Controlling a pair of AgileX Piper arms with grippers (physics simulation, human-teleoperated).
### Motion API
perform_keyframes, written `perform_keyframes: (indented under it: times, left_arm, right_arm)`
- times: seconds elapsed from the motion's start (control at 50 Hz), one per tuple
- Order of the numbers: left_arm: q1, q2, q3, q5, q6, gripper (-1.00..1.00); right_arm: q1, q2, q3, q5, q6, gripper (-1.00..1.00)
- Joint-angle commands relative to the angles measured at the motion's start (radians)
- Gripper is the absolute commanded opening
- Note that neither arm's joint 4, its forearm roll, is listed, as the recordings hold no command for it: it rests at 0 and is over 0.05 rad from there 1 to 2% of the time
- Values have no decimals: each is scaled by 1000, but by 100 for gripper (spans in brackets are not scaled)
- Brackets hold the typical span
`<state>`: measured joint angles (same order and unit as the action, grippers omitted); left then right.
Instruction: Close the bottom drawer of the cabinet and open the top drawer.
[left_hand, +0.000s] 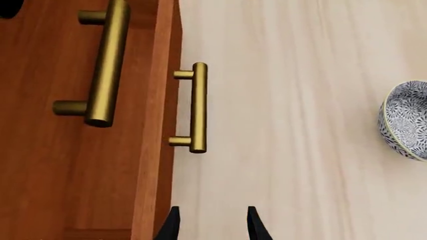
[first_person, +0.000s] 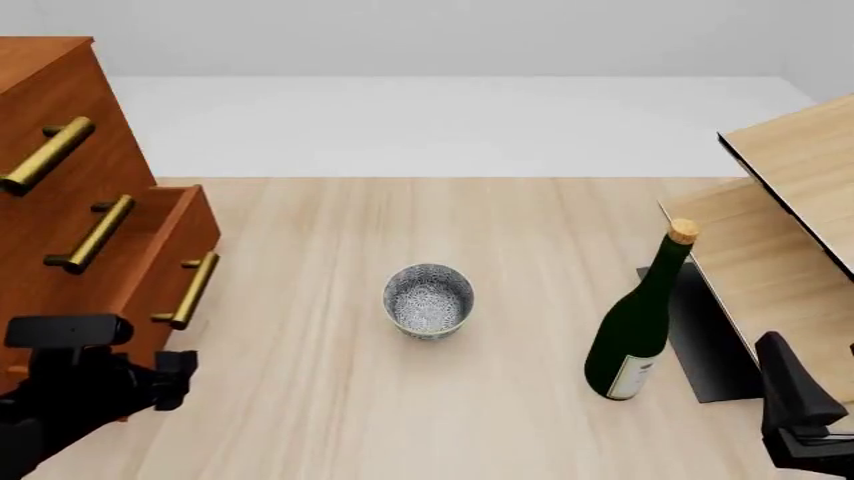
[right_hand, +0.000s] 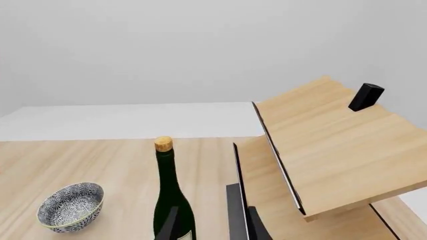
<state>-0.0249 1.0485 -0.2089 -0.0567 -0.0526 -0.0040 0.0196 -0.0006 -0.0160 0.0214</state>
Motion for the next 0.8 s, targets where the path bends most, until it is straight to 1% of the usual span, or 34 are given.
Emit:
perform_keyframes:
  times: [0.02,0.1,0.2,0.22,0.32,0.34,0.42,0.52,0.66,0.8]
  left_arm:
    - [57,37,26,-72,58,100]
    - [85,43,35,-93,86,100]
    - [114,5,40,-87,120,100]
    - [132,1,48,-95,134,100]
    - [164,16,52,-117,159,100]
    - [158,20,53,-122,151,100]
    - [188,21,63,-140,170,100]
    - [194,30,64,-154,179,100]
    - [237,44,69,-180,201,100]
    - [251,36,67,-185,216,100]
  right_arm:
    - [0,2,0,-2,0,100]
    - [0,3,0,-2,1,100]
    - [2,-6,0,7,1,100]
    - [1,-6,0,7,2,100]
    - [-1,-3,0,4,3,100]
    - [-1,-2,0,3,3,100]
    - [-1,0,0,2,4,100]
    - [-1,1,0,1,5,100]
    - [-1,0,0,2,6,100]
    - [0,-3,0,5,5,100]
